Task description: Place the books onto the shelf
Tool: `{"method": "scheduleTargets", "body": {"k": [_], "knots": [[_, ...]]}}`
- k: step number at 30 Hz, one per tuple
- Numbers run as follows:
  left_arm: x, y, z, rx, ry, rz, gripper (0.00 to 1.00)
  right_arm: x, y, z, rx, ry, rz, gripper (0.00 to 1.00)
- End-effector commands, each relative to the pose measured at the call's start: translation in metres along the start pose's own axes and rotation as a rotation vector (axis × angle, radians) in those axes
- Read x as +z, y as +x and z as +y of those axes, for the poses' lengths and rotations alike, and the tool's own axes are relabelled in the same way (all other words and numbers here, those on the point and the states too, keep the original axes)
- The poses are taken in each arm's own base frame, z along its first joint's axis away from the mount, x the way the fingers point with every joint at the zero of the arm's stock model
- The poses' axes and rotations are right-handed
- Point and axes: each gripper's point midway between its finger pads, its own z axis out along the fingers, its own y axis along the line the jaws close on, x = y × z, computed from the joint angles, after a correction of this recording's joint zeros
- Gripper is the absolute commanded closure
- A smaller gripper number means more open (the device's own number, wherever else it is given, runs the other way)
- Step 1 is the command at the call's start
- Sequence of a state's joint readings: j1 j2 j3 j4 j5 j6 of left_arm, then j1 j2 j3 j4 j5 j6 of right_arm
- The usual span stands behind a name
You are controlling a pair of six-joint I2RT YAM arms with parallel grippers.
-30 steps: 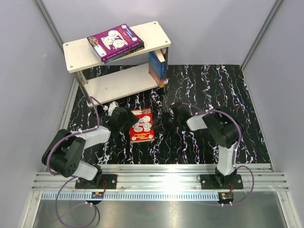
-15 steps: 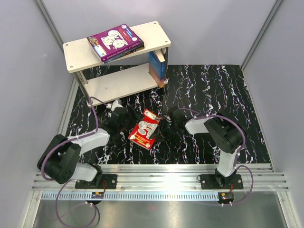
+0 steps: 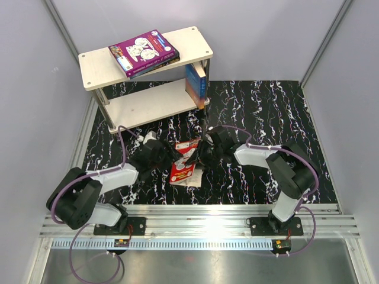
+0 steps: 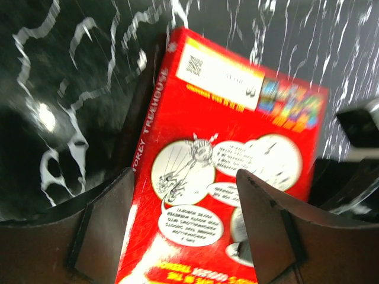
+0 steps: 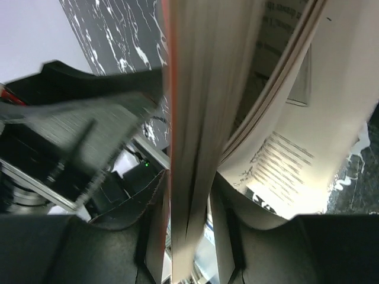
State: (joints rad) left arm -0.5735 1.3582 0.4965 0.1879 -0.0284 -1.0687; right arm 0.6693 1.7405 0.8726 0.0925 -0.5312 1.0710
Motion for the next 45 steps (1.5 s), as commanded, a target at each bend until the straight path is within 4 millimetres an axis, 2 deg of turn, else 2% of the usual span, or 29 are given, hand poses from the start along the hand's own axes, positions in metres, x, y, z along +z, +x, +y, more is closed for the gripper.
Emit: {"method": "scheduleTargets", "body": {"k": [1,8,12,13,15,16,21,27,28,29,31,35,41,43,45], "knots": [[-0.006,0.02,-0.033,-0.011,0.113,0.109,0.29,-0.006,-0.019,0.039,-0.08,-0.106,-0.093,0.61],[-0.005,0.02,-0.039,0.004,0.106,0.127,0.29,-0.006,-0.01,0.015,-0.062,-0.046,-0.074,0.62],[-0.005,0.021,-0.038,0.008,0.097,0.134,0.29,-0.014,-0.004,0.004,-0.074,0.013,-0.072,0.74],[-0.005,0.021,-0.038,0.01,0.096,0.134,0.29,-0.02,-0.003,0.007,-0.097,0.013,-0.075,0.84],[-0.006,0.022,-0.039,0.006,0.101,0.144,0.28,-0.027,0.004,-0.001,-0.091,0.061,-0.059,0.93],[-0.008,0.023,-0.041,0.006,0.112,0.147,0.27,-0.037,0.005,0.002,-0.108,0.073,-0.067,1.0],[-0.021,0.02,-0.056,0.052,0.179,0.157,0.2,-0.07,0.01,0.018,-0.16,0.093,-0.105,1.0],[-0.039,0.009,-0.075,0.024,0.269,0.162,0.14,-0.114,0.016,0.049,-0.196,0.061,-0.168,1.0],[-0.043,0.007,-0.085,0.026,0.326,0.165,0.14,-0.126,0.017,0.059,-0.204,0.037,-0.192,1.0],[-0.049,0.011,-0.093,0.023,0.379,0.206,0.14,-0.131,0.017,0.064,-0.205,0.024,-0.205,1.0],[-0.055,0.007,-0.107,0.023,0.455,0.203,0.14,-0.141,0.018,0.078,-0.21,-0.022,-0.233,1.0],[-0.066,0.009,-0.128,-0.007,0.563,0.245,0.12,-0.151,0.018,0.093,-0.219,-0.059,-0.245,1.0],[-0.081,0.003,-0.141,-0.037,0.625,0.229,0.11,-0.161,0.02,0.105,-0.223,-0.093,-0.257,1.0],[-0.085,0.001,-0.146,-0.038,0.647,0.221,0.12,-0.163,0.023,0.106,-0.214,-0.112,-0.26,1.0],[-0.089,0.001,-0.15,-0.048,0.67,0.23,0.18,-0.162,0.025,0.104,-0.193,-0.125,-0.255,1.0]]}}
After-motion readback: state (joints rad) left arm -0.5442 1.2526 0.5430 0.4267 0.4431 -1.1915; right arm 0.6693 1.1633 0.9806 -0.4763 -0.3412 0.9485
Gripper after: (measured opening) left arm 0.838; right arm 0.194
